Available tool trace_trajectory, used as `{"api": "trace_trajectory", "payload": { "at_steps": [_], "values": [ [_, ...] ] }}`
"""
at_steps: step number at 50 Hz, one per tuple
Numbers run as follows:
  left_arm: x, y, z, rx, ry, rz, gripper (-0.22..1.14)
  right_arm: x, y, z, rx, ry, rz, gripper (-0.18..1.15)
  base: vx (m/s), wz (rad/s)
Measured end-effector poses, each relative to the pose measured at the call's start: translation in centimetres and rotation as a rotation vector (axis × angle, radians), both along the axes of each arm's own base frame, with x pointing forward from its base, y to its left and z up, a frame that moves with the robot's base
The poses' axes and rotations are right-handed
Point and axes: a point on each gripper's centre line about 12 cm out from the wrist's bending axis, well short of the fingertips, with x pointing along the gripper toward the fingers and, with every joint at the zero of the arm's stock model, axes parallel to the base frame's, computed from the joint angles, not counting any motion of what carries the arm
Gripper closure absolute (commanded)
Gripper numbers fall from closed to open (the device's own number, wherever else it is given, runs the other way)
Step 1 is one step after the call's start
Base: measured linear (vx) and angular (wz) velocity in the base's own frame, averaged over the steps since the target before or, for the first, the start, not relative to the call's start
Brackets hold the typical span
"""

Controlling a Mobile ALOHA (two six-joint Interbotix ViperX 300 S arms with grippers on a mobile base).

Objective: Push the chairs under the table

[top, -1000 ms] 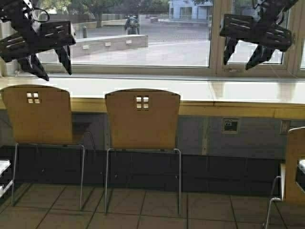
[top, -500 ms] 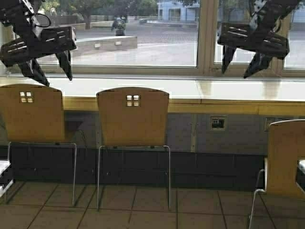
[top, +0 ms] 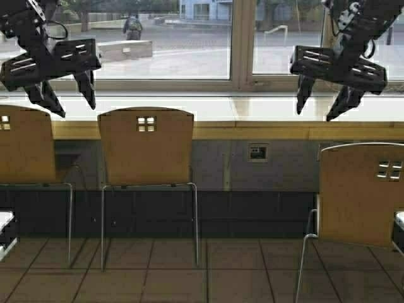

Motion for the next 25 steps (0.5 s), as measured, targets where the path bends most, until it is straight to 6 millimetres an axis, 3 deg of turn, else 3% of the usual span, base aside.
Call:
{"api": "trace_trajectory", "payload": {
  "at_steps": [8, 25],
  "values": [
    [0.5, 0.0, -1.2, 0.0, 0.031, 0.013, 0.03, -0.3, -0.2, -0.9, 0.004, 0.03, -0.017, 0.07, 0.05, -0.24],
    [0.6, -0.1, -1.1, -0.018, 0.043, 0.025, 0.03, 0.1, -0.3, -3.6, 0.03, 0.111, -0.077, 0.07, 0.09, -0.43]
  ]
}}
